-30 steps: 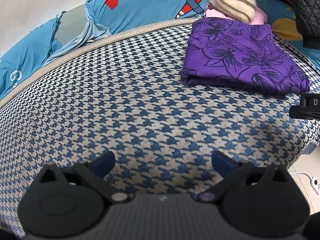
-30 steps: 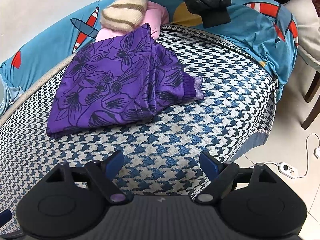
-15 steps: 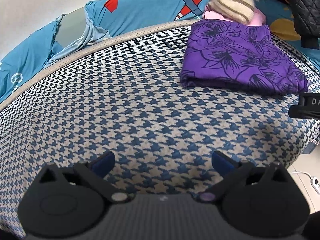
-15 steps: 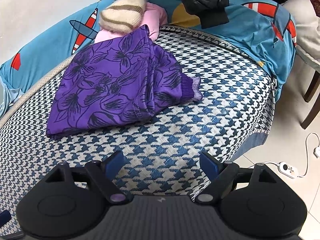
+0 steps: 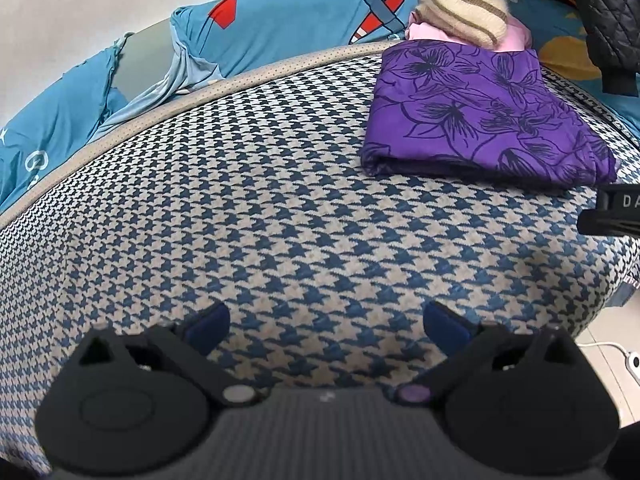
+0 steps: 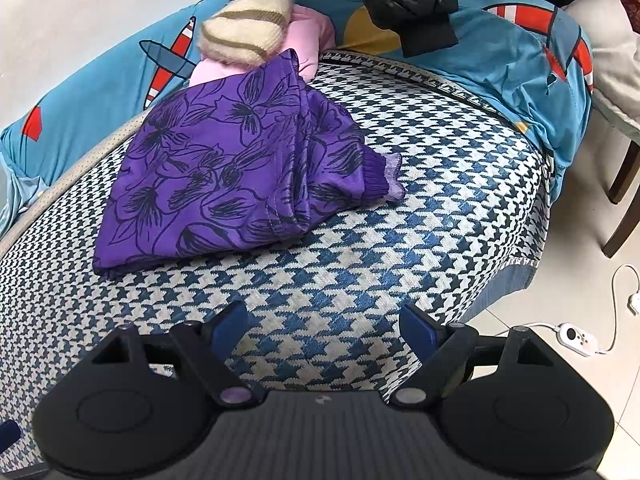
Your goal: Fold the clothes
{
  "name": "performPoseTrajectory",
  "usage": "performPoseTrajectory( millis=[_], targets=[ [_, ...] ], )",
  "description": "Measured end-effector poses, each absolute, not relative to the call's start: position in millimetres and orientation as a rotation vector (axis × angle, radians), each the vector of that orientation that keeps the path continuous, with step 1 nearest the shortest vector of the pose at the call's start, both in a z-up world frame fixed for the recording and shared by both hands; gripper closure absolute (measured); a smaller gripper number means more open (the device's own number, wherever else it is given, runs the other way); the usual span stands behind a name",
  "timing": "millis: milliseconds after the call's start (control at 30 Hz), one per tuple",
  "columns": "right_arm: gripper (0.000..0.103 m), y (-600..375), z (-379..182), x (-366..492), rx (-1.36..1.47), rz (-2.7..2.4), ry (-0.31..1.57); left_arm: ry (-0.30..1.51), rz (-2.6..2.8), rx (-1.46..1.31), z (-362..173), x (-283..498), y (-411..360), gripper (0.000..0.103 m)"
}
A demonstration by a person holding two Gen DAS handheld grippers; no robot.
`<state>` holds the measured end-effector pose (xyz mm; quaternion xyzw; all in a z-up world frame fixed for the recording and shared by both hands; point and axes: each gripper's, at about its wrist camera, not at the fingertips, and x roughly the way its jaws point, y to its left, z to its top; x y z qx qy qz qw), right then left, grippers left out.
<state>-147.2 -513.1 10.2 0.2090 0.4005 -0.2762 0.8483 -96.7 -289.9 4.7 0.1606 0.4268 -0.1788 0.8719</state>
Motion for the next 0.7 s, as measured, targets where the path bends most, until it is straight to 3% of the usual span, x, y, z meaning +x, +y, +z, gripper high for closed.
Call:
performPoseTrajectory(
  millis=[700],
  targets=[
    [0.02,-513.0,9.9,-147.6,0.443,-0.583,0.848,0.887,-0.369,0.364,4.4,-99.5,-291.4,0.0]
  ],
)
